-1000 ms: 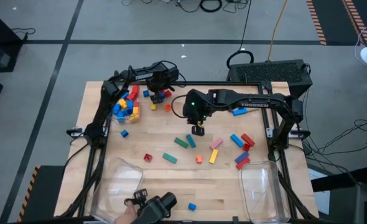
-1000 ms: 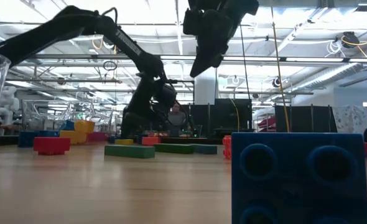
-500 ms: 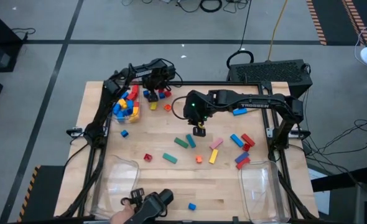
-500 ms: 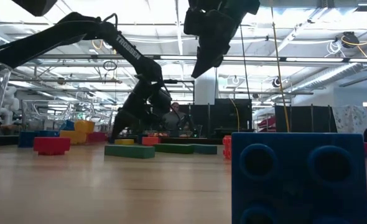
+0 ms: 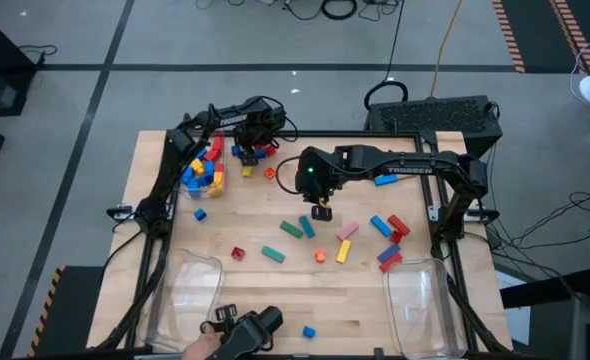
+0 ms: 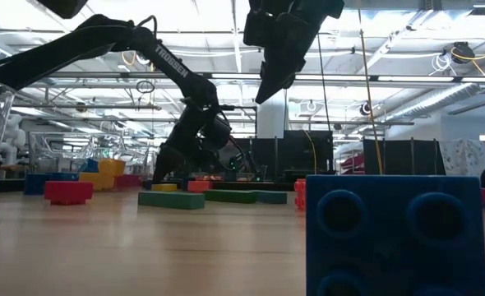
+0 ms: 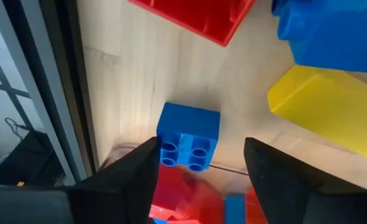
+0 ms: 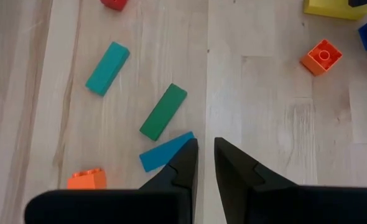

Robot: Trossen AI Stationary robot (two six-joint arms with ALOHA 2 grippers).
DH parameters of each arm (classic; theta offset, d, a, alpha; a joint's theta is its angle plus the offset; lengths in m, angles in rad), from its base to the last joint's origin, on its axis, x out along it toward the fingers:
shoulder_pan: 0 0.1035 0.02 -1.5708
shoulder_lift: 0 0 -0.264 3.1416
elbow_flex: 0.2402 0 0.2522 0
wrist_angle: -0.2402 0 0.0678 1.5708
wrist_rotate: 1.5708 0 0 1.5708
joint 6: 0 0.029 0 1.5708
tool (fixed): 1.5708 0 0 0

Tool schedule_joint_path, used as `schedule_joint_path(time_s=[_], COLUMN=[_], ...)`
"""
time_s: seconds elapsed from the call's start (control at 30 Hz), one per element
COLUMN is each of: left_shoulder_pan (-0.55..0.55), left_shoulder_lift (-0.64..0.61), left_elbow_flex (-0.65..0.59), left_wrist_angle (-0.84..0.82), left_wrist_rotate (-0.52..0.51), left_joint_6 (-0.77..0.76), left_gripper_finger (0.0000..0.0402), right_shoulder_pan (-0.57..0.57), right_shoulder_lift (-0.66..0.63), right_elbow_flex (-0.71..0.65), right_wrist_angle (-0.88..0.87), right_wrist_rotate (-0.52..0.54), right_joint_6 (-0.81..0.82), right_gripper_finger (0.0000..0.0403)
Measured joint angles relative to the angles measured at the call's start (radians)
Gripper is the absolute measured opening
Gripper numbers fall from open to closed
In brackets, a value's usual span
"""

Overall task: Sort blocks by size
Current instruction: Put the blue four stud game piece into the bottom left transparent bin

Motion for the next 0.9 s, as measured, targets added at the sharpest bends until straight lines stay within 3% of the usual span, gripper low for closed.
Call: schedule_joint_path(time_s=[0.3,0.43,0.9], left_shoulder_pan=[-0.012,-0.046,-0.118], left_shoulder_lift=[0.004,0.003,-0.045], left_elbow_flex=[0.0,0.001,0.015], left_wrist_angle=[-0.013,-0.013,0.022], left_wrist_rotate=[0.024,0.062,0.047], left_joint_6=[-0.025,-0.026,0.005], left_gripper_finger=[0.018,0.0178,0.0183], right_shoulder_pan=[0.0,0.0,0.0], right_shoulder_lift=[0.0,0.0,0.0], right_elbow_flex=[-0.001,-0.001,-0.001], right_wrist_angle=[-0.01,-0.01,-0.002], right_wrist_rotate=[0.0,0.031,0.05], right_joint_6=[-0.002,-0.004,0.005], right_gripper_finger=[0.0036,0.0036,0.0036])
